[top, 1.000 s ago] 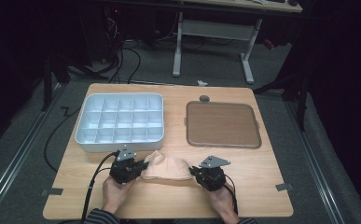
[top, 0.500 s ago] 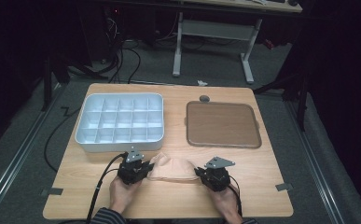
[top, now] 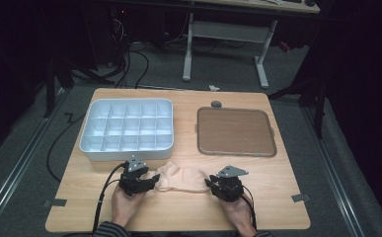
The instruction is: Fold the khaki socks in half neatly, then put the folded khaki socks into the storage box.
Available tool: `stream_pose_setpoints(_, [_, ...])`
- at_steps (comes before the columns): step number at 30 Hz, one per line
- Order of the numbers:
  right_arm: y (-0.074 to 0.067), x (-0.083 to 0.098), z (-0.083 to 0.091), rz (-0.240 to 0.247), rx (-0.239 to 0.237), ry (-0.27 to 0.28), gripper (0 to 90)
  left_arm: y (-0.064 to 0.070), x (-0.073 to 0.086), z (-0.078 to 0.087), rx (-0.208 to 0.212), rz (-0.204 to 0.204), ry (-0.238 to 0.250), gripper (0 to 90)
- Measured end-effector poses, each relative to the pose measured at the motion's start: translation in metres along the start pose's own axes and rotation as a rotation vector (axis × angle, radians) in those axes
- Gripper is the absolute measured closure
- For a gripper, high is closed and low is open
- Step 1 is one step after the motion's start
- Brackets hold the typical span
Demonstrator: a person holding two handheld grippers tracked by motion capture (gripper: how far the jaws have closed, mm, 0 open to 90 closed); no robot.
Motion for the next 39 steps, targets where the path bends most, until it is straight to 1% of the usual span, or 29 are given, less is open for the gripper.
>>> stream_pose_setpoints(4, [0.002, 0.001, -0.001, -0.01, 0.009, 0.008, 63.9, -0.003, 0.003, 0.0, -0.035, -0.031, -0.018, 39.4])
stream_pose_setpoints(6, [0.003, 0.001, -0.001, -0.02, 0.014, 0.01, 61.0, -0.003, 0.004, -0.001, -0.044, -0.045, -0.007, 38.3])
stream_pose_setpoints(9, [0.004, 0.001, -0.001, -0.021, 0.024, 0.014, 57.9, -0.004, 0.006, -0.002, -0.044, -0.046, 0.015, 37.3])
stream_pose_setpoints(10, [0.004, 0.001, 0.0, -0.019, 0.026, 0.018, 57.5, -0.005, 0.006, -0.001, -0.042, -0.039, 0.023, 37.3])
stream_pose_setpoints(16, [0.002, -0.002, 0.009, -0.029, 0.018, 0.057, 57.1, -0.006, 0.007, -0.001, -0.037, -0.024, 0.025, 36.4])
stream_pose_setpoints(19, [0.0, -0.005, 0.016, -0.031, 0.006, 0.08, 60.1, -0.006, 0.007, -0.001, -0.038, -0.022, 0.025, 36.2])
stream_pose_setpoints(22, [-0.004, -0.008, 0.021, -0.021, -0.005, 0.098, 67.2, -0.007, 0.007, 0.0, -0.032, -0.015, 0.026, 36.1])
stream_pose_setpoints(24, [-0.008, -0.011, 0.024, -0.016, -0.029, 0.101, 72.4, -0.007, 0.007, 0.0, -0.024, -0.005, 0.028, 36.5])
stream_pose_setpoints(27, [-0.017, -0.016, 0.024, 0.019, -0.056, 0.1, 77.6, -0.008, 0.006, 0.002, 0.0, 0.015, 0.027, 38.4])
stream_pose_setpoints(30, [-0.026, -0.02, 0.019, 0.036, -0.078, 0.094, 80.9, -0.007, 0.003, 0.003, 0.027, 0.027, 0.03, 41.1])
stream_pose_setpoints(33, [-0.037, -0.025, 0.01, 0.054, -0.105, 0.079, 83.2, -0.005, -0.002, 0.005, 0.042, 0.026, 0.032, 42.9])
stream_pose_setpoints(34, [-0.041, -0.026, 0.007, 0.063, -0.11, 0.073, 83.8, -0.004, -0.005, 0.005, 0.055, 0.033, 0.036, 43.6])
stream_pose_setpoints(36, [-0.051, -0.03, 0.0, 0.093, -0.121, 0.065, 84.4, -0.003, -0.009, 0.006, 0.063, 0.026, 0.025, 44.4])
stream_pose_setpoints(38, [-0.056, -0.032, -0.006, 0.101, -0.126, 0.059, 84.9, -0.002, -0.012, 0.006, 0.073, 0.019, 0.015, 44.8])
stream_pose_setpoints(39, [-0.058, -0.033, -0.008, 0.103, -0.128, 0.058, 85.2, -0.002, -0.013, 0.005, 0.077, 0.022, 0.014, 45.0])
Point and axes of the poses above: each handheld gripper's, and its own axes: z roughly backward along the jaws, x roughly out of its underside, y roughly to its right, the point moved 4 cm from there along -z, roughly forward along the jaws, and after that the axes turned 5 degrees about -y, right-handed, at the moved point
